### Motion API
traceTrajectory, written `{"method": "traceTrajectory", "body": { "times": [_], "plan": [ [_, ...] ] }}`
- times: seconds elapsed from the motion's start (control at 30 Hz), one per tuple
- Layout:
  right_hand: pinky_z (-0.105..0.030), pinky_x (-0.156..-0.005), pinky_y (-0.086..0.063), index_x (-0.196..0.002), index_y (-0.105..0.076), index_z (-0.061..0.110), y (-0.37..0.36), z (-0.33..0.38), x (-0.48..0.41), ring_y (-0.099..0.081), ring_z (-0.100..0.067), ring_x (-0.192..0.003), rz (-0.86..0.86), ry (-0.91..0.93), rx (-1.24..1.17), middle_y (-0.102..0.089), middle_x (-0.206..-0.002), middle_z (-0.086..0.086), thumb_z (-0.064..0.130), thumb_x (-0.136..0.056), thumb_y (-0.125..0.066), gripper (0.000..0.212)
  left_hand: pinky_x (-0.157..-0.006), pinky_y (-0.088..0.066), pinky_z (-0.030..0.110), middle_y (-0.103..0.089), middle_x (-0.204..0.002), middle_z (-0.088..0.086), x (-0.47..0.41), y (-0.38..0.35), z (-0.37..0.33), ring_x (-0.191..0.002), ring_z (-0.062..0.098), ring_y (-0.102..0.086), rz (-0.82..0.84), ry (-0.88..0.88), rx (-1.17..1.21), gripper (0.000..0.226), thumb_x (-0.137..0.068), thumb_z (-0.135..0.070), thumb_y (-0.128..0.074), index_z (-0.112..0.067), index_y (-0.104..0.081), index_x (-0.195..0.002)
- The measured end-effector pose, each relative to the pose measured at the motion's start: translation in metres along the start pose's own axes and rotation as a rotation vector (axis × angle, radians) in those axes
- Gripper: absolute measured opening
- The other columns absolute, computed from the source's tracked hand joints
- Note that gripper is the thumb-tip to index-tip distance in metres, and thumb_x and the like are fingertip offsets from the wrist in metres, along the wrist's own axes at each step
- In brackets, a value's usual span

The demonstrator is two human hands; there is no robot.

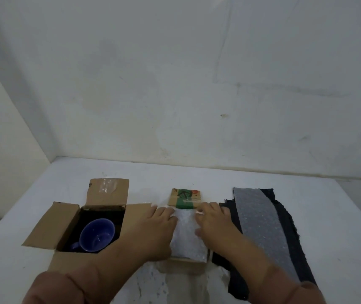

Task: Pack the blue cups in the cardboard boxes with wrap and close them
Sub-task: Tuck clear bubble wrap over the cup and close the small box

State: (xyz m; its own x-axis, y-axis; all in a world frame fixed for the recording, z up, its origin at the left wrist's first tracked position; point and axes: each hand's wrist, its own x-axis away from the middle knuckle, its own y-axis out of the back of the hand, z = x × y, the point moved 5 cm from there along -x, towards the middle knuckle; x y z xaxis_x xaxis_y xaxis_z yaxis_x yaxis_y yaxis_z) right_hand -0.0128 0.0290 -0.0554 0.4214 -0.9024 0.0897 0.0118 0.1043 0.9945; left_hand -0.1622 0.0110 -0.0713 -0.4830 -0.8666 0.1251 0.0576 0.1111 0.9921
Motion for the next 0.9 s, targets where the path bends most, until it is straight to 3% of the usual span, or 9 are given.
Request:
{"method": "traceTrajectory", "body": {
  "times": [0.1,0.17,0.33,0.5,0.67,0.77,0.9],
  "plan": [
    [-0.047,-0.107,-0.017,-0.134,-0.039,0.008,-0.003,0.004,0.002,-0.031,-0.028,-0.127,0.261,0.085,0.089,-0.033,-0.141,-0.011,0.031,-0.082,-0.060,0.060,-0.115,-0.002,0.048,-0.027,-0.150,0.018,-0.002,0.000,-0.004,-0.140,0.031,-0.022,-0.007,-0.039,-0.112,0.072,-0.073,-0.034,-0.063,-0.013,-0.035,-0.136],
    [-0.053,-0.114,-0.006,-0.142,-0.027,0.005,-0.004,0.009,0.002,-0.027,-0.029,-0.134,0.340,0.101,0.162,-0.028,-0.146,-0.013,0.030,-0.083,-0.062,0.073,-0.114,-0.003,0.050,-0.033,-0.145,0.019,-0.004,0.001,-0.008,-0.137,0.032,-0.026,-0.007,-0.063,-0.166,0.070,-0.072,-0.031,-0.065,-0.011,-0.037,-0.133],
    [-0.057,-0.114,0.004,-0.142,-0.023,0.005,0.000,0.024,0.000,-0.028,-0.032,-0.135,0.323,0.073,0.182,-0.031,-0.141,-0.018,0.008,-0.086,-0.054,0.064,-0.116,-0.002,0.050,-0.041,-0.138,0.018,-0.009,0.005,-0.018,-0.133,0.034,-0.032,0.019,-0.074,-0.194,0.063,-0.078,-0.026,-0.061,-0.008,-0.037,-0.133],
    [-0.060,-0.113,0.007,-0.143,-0.023,0.007,0.011,0.025,0.003,-0.026,-0.032,-0.134,0.383,0.071,0.213,-0.031,-0.140,-0.016,0.017,-0.086,-0.058,0.067,-0.117,0.000,0.043,-0.039,-0.139,0.014,-0.012,0.015,-0.013,-0.133,0.027,-0.031,0.146,-0.039,-0.098,0.055,-0.083,-0.021,-0.054,-0.009,-0.039,-0.135],
    [-0.048,-0.109,-0.015,-0.130,-0.043,0.007,0.018,0.024,0.006,-0.033,-0.030,-0.124,0.318,0.048,0.339,-0.046,-0.131,-0.013,0.026,-0.086,-0.057,0.050,-0.112,-0.004,0.061,-0.051,-0.127,0.017,-0.014,0.027,-0.009,-0.119,0.034,-0.040,0.072,-0.044,-0.304,0.045,-0.081,-0.014,-0.056,-0.008,-0.048,-0.125],
    [-0.049,-0.112,-0.011,-0.137,-0.033,0.006,0.012,0.025,0.006,-0.042,-0.031,-0.122,0.353,-0.002,0.343,-0.041,-0.136,-0.015,0.026,-0.087,-0.056,0.059,-0.107,0.006,0.067,-0.060,-0.117,0.012,-0.014,0.021,-0.014,-0.122,0.033,-0.040,0.105,-0.028,-0.366,0.035,-0.082,-0.016,-0.057,-0.008,-0.054,-0.117],
    [-0.051,-0.112,-0.009,-0.147,-0.010,0.003,-0.001,0.029,0.008,-0.050,-0.032,-0.119,0.361,-0.055,0.347,-0.020,-0.152,-0.017,0.027,-0.089,-0.053,0.076,-0.102,0.016,0.071,-0.053,-0.133,0.011,-0.014,0.014,-0.020,-0.142,0.034,-0.011,0.172,0.003,-0.386,0.041,-0.085,-0.027,-0.058,-0.010,-0.052,-0.121]
  ]
}}
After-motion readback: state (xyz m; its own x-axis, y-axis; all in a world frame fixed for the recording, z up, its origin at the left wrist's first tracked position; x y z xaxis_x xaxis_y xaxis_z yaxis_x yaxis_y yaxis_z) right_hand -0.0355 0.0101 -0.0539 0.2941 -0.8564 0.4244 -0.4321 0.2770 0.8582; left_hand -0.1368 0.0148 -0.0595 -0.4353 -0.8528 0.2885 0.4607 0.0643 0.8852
